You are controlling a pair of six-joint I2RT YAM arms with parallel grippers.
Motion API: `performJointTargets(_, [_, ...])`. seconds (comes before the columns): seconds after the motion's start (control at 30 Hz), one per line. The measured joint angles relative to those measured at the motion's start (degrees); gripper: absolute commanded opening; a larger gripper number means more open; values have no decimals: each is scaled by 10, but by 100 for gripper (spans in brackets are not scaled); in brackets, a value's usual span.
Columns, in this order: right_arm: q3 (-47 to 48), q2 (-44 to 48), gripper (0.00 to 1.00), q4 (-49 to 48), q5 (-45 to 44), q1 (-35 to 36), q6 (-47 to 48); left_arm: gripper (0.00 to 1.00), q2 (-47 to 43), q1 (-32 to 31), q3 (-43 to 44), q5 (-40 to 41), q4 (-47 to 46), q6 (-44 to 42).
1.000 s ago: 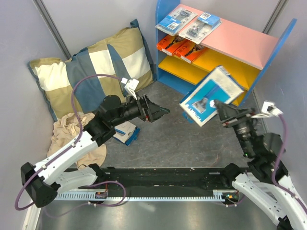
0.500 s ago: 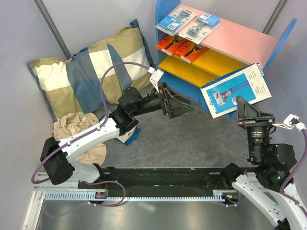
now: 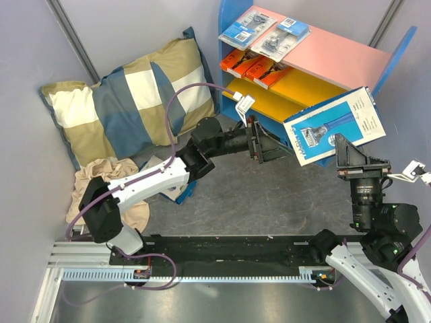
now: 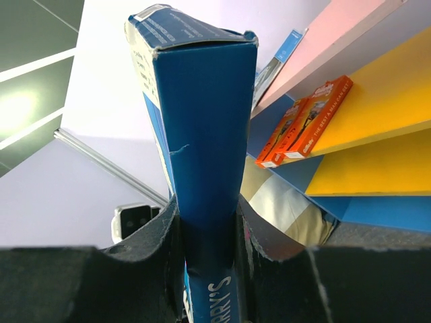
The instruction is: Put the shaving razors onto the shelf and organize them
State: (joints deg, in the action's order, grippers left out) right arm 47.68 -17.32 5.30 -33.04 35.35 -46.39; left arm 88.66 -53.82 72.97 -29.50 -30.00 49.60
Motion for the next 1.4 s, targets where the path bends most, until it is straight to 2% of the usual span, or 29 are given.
performJointTargets(0.07, [5,0,4,2,2,0,-2,98,13,-3,14,0,-1,1])
performJointTargets(0.33, [19,0,4,16,3,0,-7,81,44,-14,58,-6,-14,16])
performJointTargets(0.43, [19,0,6,21,6,0,-9,68,48,-18,62,-8,-19,20])
performJointTargets(0.6, [19,0,8,27,9,0,-16,41,63,-24,79,-23,-26,26])
performJointTargets(0.63, [20,0,13,26,8,0,-19,37,64,-25,81,-25,-28,29])
performJointTargets(0.67, [21,0,15,25,9,0,-18,27,65,-25,81,-26,-28,36])
performJointTargets(0.73, [23,0,21,25,10,0,-19,16,65,-25,81,-26,-31,44])
performJointTargets(0.77, [23,0,25,25,11,0,-19,7,65,-25,82,-26,-31,45])
performJointTargets(0.8, [23,0,29,25,11,0,-19,2,65,-25,82,-26,-31,46])
performJointTargets(0.9, [23,0,48,25,10,0,-20,2,65,-25,82,-26,-31,47])
performJointTargets(0.93, [23,0,59,25,10,0,-22,2,65,-25,82,-26,-31,47])
performJointTargets(1.0, [23,0,70,26,9,0,-28,2,65,-23,82,-27,-32,49])
performJointTargets(1.03, [23,0,79,28,8,0,-27,2,65,-21,81,-28,-35,49])
performJointTargets(1.13, [23,1,89,33,4,0,-31,2,64,-10,58,-34,-55,61])
performJointTargets(1.23, [23,3,94,49,-2,0,-31,2,64,9,17,-42,-91,90])
performJointTargets(1.4, [23,7,95,68,-11,0,-31,2,44,42,-61,-43,-138,129])
